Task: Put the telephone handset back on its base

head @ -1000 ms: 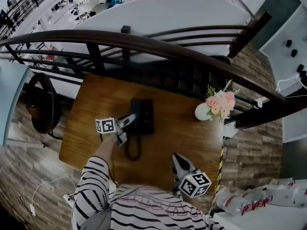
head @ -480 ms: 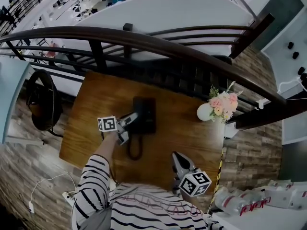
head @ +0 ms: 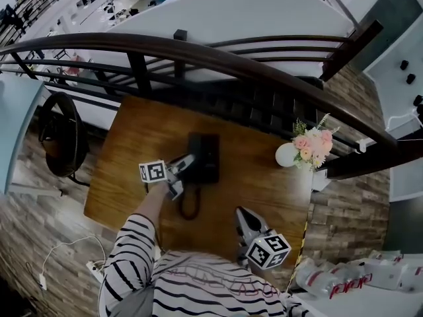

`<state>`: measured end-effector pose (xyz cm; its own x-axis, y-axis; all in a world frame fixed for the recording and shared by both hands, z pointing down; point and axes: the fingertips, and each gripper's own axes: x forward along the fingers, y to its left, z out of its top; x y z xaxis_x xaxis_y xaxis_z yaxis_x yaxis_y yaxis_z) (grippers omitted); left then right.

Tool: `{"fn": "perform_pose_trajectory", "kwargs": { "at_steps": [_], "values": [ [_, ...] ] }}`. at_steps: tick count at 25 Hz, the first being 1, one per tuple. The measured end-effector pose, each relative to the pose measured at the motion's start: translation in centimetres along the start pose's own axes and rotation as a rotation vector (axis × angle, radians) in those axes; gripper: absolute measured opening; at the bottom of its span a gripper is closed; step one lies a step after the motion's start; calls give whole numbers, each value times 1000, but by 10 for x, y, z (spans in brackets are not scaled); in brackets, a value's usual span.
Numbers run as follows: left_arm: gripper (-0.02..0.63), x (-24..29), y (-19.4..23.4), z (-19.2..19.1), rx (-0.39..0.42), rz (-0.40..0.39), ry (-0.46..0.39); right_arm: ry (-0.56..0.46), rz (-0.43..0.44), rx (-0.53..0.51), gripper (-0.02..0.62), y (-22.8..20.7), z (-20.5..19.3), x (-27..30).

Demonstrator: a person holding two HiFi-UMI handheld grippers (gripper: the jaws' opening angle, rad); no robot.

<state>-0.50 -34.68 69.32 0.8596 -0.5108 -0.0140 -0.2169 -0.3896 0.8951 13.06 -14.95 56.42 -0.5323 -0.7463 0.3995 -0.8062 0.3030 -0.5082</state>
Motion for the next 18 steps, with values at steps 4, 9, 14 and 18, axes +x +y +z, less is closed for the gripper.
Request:
{"fn": "perform_pose_trajectory", "kwargs": {
  "at_steps": [4,9,14,18],
  "values": [
    [91,-1,3,0,-12,14,-10,1,2,-2,0,1,-1,2],
    [100,-1,7,2,-18,42,-18,2,1,-1,0,3,-1,5],
    [109,-2,6,-2,0,83,-4,0,4,1,0,4,-1,2],
    [120,-2,7,-4,11,117,7,3,8,1,1,4,-2,2]
  ]
}}
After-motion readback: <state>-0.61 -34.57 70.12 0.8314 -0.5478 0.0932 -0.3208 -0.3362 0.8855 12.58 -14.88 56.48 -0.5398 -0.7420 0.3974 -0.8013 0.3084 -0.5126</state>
